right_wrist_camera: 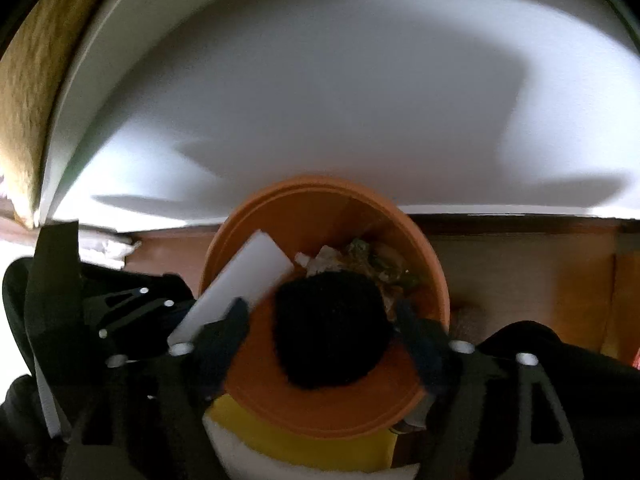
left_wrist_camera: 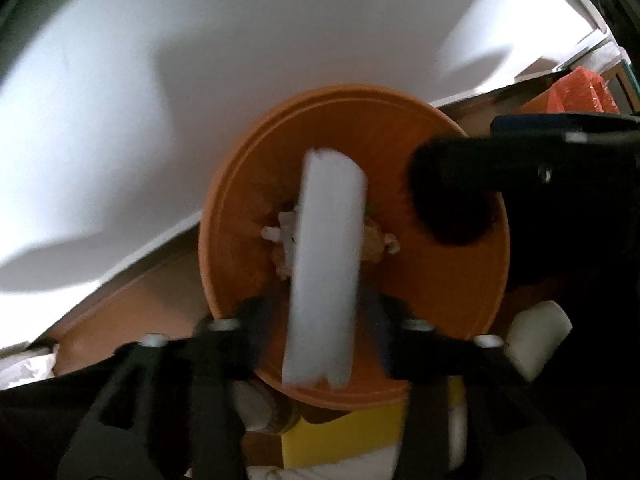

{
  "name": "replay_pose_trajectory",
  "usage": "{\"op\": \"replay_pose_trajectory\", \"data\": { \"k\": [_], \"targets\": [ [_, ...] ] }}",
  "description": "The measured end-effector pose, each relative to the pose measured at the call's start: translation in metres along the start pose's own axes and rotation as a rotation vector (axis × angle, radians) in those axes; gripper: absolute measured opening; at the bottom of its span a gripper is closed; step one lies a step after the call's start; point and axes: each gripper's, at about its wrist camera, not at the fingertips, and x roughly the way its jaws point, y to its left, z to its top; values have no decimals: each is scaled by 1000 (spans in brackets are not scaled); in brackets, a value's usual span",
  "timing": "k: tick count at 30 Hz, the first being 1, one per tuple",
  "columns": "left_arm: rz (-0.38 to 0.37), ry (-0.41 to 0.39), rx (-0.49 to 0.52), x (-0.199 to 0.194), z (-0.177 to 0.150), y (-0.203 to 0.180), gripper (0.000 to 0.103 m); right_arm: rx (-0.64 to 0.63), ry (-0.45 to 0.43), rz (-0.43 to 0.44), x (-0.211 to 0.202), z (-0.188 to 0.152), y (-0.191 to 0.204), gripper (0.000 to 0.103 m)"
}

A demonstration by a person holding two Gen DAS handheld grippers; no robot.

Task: Collect trash
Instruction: 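Carry the foam stick over the orange bucket and open the left tool, then move both tools back over the bed toward the blue-white snack bag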

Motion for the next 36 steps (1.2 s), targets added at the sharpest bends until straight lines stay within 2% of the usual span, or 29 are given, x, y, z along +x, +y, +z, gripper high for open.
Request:
{"op": "replay_pose_trajectory", "data": {
  "k": [3,13,18,21,25,27,30,31,33,36],
  "targets": [
    [19,-32,-3,-6,0,2,67,25,-11,11,-4,0,-6,77],
    [36,-27,-20,-8,-2,4,68,53,-29,14,-13,1,-11,77],
    [13,-37,-6,-18,-6,2,70,83,-44,72,-30,-2,-14,77],
    [-2,-76,35,-40,-11,-3,70,79,-57,115,-52,-8,-10,78],
    [-20,-181,88,-89,-19,-5,71,33,-74,148,-87,-15,-1,81],
    [-31,-228,89,-114,-24,1,75,-9,-89,150,-107,-17,7,81],
    [-39,-332,65,-162,-27,14,76,-93,-128,159,-140,-13,22,81],
    [-25,-385,50,-180,-26,20,76,-117,-153,161,-153,-8,28,82],
    [4,-473,25,-208,-21,33,83,-152,-193,179,-173,9,38,84],
    [64,-588,-42,-235,3,58,86,-184,-253,157,-191,38,48,84]
  ]
}}
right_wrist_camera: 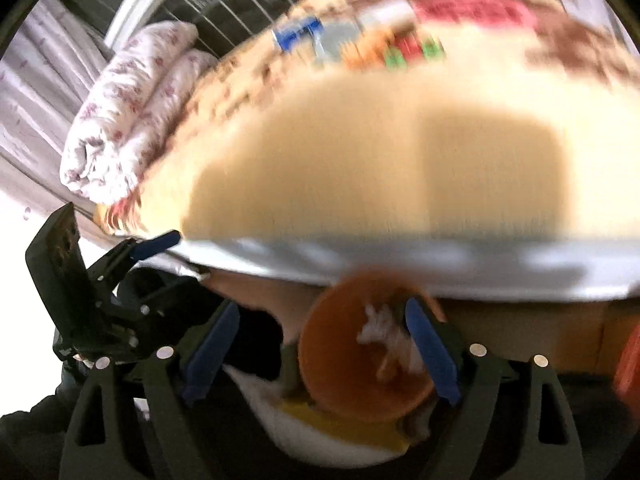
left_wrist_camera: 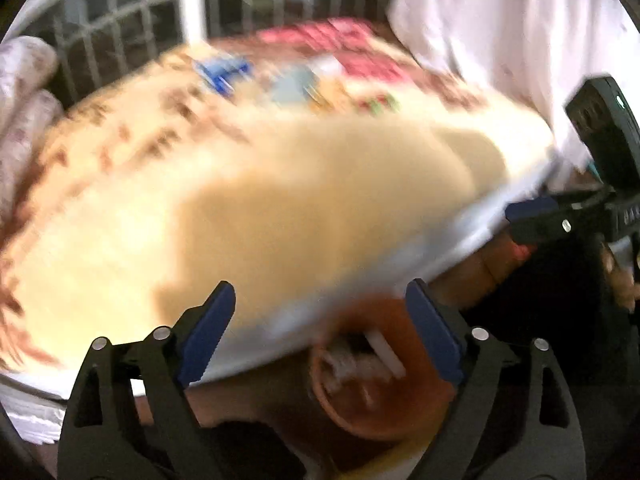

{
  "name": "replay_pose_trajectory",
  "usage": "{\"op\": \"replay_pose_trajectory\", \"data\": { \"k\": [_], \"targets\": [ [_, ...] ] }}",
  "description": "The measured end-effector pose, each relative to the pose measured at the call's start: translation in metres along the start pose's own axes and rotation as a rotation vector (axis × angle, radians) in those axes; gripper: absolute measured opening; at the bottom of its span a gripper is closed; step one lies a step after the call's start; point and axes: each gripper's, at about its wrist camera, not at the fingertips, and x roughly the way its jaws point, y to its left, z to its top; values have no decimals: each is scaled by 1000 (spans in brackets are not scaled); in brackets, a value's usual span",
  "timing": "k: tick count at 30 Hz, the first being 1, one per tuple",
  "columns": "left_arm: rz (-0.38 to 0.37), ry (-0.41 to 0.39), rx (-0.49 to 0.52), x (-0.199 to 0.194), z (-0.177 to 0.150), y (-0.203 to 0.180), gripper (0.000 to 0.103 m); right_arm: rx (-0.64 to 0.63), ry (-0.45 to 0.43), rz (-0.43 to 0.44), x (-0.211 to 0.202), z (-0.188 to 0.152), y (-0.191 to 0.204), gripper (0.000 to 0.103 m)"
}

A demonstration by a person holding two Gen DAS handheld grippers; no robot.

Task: Collect trash
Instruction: 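Move both tools back over the bed toward the blue-white snack bag, then grasp the blue-white snack bag with the right tool while the left tool grasps the wooden block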

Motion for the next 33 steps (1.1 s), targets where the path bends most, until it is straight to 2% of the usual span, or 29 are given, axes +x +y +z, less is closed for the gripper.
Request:
{"op": "replay_pose_trajectory", "data": {
  "k": [4,8,11,15,18,19,25,27,30,33],
  "targets": [
    [33,-60,-110,19,45,35,86,-35,-86,-8,4,70,10,84],
    [46,-78,-184,47,87,65,86,-34,-141,22,10,129,14,85],
    [88,-88,-238,73,109,83,86,-51,-180,27,26,179,25,94],
    [103,-77,-340,101,112,107,86,-68,-169,44,60,235,38,97],
    [98,-25,-447,119,106,124,86,-50,-120,56,93,276,42,97],
    [93,-34,-464,120,106,127,86,-24,-92,57,109,294,43,97],
    [133,-42,-431,122,105,120,87,223,11,85,168,342,29,97],
    [135,-39,-417,123,106,119,88,281,17,56,179,350,28,97],
    [121,-40,-430,123,105,121,88,257,17,-6,193,363,38,97],
    [108,-43,-438,124,104,124,88,127,29,-125,209,372,57,97]
  ]
}}
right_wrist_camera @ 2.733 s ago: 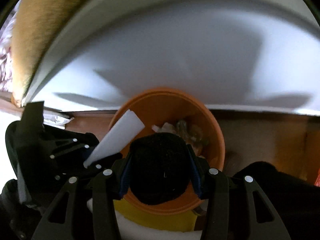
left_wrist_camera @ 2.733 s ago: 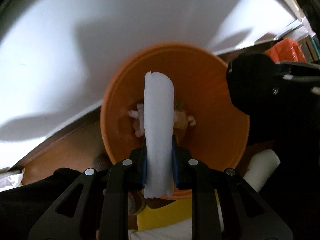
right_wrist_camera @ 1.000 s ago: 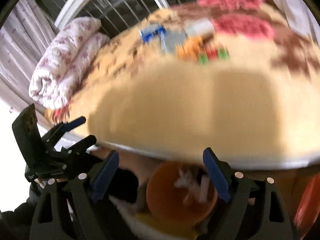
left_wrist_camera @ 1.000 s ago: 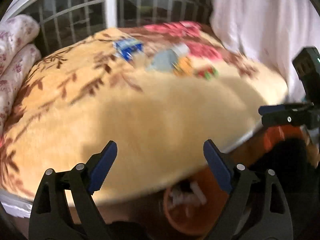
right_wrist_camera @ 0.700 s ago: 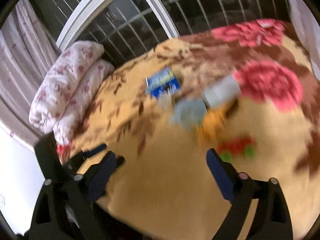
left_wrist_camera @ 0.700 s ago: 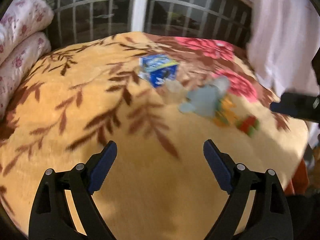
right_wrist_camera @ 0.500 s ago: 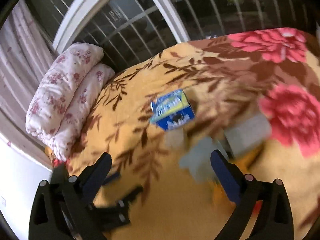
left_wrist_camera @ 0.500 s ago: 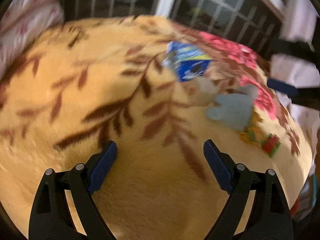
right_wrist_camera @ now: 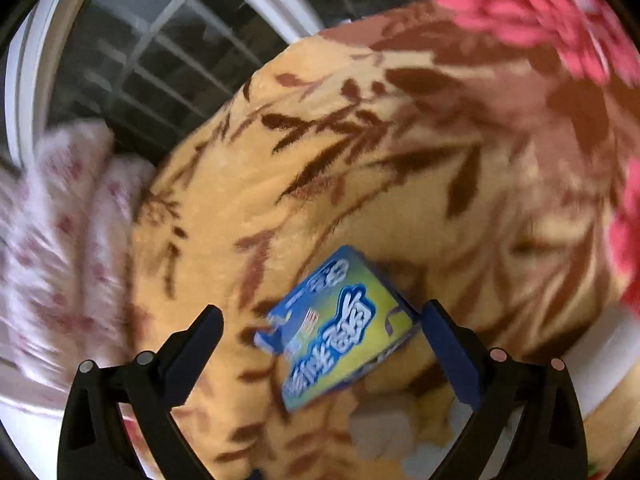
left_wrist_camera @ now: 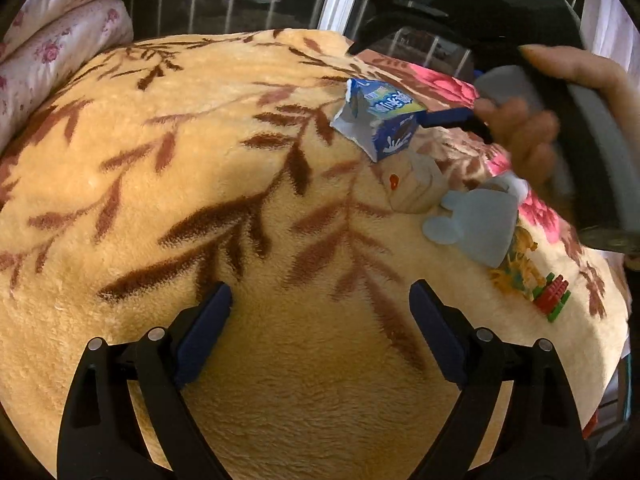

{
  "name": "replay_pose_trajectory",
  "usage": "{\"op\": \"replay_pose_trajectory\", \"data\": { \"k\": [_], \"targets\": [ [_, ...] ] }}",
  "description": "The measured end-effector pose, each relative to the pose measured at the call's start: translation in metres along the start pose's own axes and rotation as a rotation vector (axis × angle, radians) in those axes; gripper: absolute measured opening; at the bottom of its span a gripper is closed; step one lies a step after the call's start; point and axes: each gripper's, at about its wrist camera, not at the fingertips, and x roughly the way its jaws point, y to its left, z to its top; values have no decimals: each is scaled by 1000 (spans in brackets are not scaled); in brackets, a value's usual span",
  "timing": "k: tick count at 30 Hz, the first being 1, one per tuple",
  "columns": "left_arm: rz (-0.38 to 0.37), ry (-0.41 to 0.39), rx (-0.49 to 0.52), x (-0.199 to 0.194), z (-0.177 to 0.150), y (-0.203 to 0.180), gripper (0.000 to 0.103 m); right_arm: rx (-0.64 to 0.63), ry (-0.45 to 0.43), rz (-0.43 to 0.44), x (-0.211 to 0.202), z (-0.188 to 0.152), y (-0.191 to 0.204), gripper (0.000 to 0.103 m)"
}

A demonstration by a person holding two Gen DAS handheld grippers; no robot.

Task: Collect trash
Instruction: 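Grasp the blue-white snack bag with the right tool while the left tool grasps the wooden block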

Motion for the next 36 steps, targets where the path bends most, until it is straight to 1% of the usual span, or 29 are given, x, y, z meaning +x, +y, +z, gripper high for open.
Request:
{"op": "replay_pose_trajectory", "data": {
  "k": [2,4,7,8,10,11,15,18,21,23,24,26,27,29,31,33,35,36],
  "targets": [
    [-12,-1,-4,0,0,1,88,-83,23,-65,12,-1,12,97],
    [-20,-1,-5,0,0,2,89,-127,49,-145,26,-5,16,97],
    [-24,-3,-8,0,0,2,89,-88,74,-163,40,-10,6,97],
    [-24,-4,-8,0,0,2,89,-83,68,-169,43,-13,3,95],
    [-25,-4,-8,0,0,2,89,-108,29,-211,40,-17,5,83],
    [-25,-4,-9,0,0,2,89,-108,25,-215,38,-18,5,82],
    [-23,-4,-7,-1,0,2,89,-95,14,-194,28,-17,2,80],
    [-25,-7,-8,-1,0,2,89,-112,-23,-165,10,-19,3,80],
    [-32,-10,-12,-2,0,3,89,-127,-78,-102,-22,-23,2,80],
    [-39,-12,-14,-3,-1,4,89,-134,-147,-36,-58,-28,0,80],
    [-42,-13,-14,-4,-1,4,89,-143,-191,-8,-82,-35,-5,80],
    [-47,-13,-15,-4,-1,5,89,-163,-254,11,-120,-52,-16,81],
    [-48,-12,-14,-4,-1,5,89,-171,-279,10,-132,-60,-21,81],
    [-44,-13,-12,-4,-2,5,90,-185,-349,-22,-165,-91,-43,81],
    [-37,-14,-5,-4,-2,4,90,-167,-384,-24,-183,-122,-66,81],
    [-31,-13,1,-5,-3,2,90,-107,-416,-11,-195,-159,-99,81],
    [-19,-13,6,-5,-2,0,90,-70,-440,-17,-198,-187,-122,81],
    [-4,-5,16,-5,-1,-3,90,-54,-462,-35,-199,-206,-135,81]
  ]
}}
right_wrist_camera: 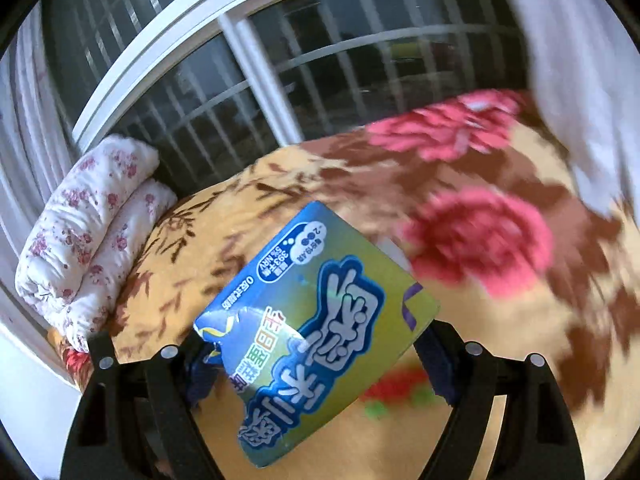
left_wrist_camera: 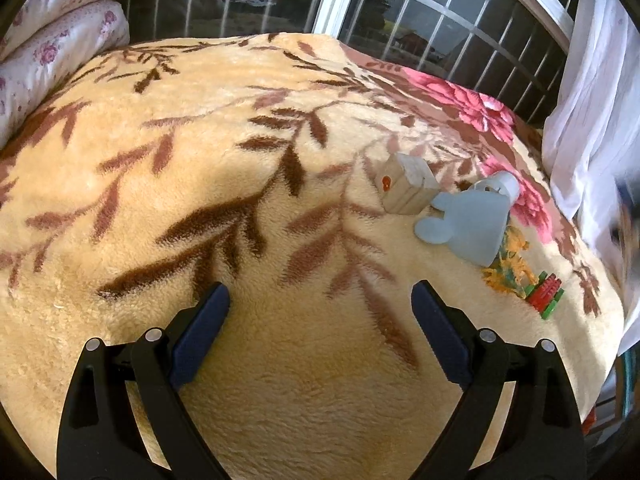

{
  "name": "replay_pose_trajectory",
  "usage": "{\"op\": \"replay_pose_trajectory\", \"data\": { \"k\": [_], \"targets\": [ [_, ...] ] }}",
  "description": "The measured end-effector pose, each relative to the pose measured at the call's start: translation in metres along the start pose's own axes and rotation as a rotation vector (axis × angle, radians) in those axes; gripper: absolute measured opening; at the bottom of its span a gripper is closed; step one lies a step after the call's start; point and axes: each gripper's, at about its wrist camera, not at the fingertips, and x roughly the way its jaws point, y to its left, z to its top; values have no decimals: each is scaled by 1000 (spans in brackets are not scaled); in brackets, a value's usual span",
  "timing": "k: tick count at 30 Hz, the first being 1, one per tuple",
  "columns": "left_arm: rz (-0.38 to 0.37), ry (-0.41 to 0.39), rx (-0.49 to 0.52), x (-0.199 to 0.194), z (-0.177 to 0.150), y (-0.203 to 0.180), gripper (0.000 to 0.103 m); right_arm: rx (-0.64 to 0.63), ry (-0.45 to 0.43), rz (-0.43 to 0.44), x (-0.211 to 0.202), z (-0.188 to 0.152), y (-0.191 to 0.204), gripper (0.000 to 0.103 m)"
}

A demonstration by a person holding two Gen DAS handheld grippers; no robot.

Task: Collect trash
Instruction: 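Grasp the blue-white snack bag with the right tool while the left tool grasps the wooden block, then carry the snack bag and wooden block over the orange bucket and open both tools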

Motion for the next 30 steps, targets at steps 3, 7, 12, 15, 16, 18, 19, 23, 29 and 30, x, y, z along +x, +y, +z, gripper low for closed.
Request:
{"op": "replay_pose_trajectory", "data": {
  "k": [3,7,12,15,16,18,19,23,29,30],
  "targets": [
    [10,18,22,1,8,-12,90,22,-21,-15,-8,-34,-19,81],
    [-36,40,1,6,32,-30,90,78,27,28,-3,-67,-40,81],
    [-57,91,-52,26,75,-54,90,57,63,51,0,-78,-47,81],
    [-36,162,-76,48,92,-62,90,30,31,38,-10,-79,-50,81],
    [-17,187,-74,55,95,-64,90,30,26,36,-12,-80,-51,81],
    [18,216,-76,65,99,-66,89,40,26,39,-13,-80,-55,81],
    [33,227,-79,70,101,-66,88,51,30,42,-13,-79,-58,81],
    [24,286,-86,87,99,-69,55,66,40,60,-13,-80,-63,81],
    [86,272,-55,99,93,-71,35,57,42,59,-12,-79,-60,81],
    [80,261,-58,98,93,-70,35,52,45,55,-11,-79,-59,81]
  ]
}}
